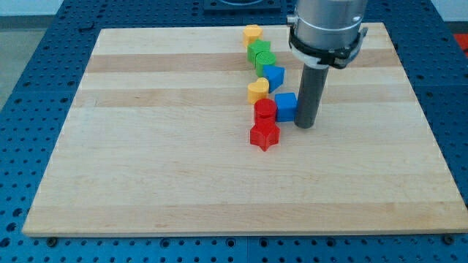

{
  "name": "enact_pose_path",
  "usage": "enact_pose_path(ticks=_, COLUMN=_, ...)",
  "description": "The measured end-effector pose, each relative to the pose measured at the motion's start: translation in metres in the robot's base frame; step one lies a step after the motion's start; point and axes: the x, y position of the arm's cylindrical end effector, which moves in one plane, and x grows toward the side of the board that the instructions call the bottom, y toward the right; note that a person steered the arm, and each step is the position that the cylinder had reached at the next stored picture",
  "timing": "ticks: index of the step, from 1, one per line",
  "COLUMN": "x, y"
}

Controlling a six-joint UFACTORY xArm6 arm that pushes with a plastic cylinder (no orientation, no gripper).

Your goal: Push the blue cube along with yellow heart slightly left

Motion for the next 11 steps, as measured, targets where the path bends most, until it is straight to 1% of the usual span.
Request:
enact_pose_path(ticks=1, x=-0.019, y=0.0)
enact_pose_path(ticks=3, x=-0.034, y=-0.001)
enact_pose_path(ticks=4, x=-0.038, y=0.009)
enact_pose_path(ticks=5, x=-0.058, y=0.023)
enact_pose_path(ticks=8, x=-0.054, y=0.005)
enact_pose_path(ticks=11, x=-0.051, y=-0.035)
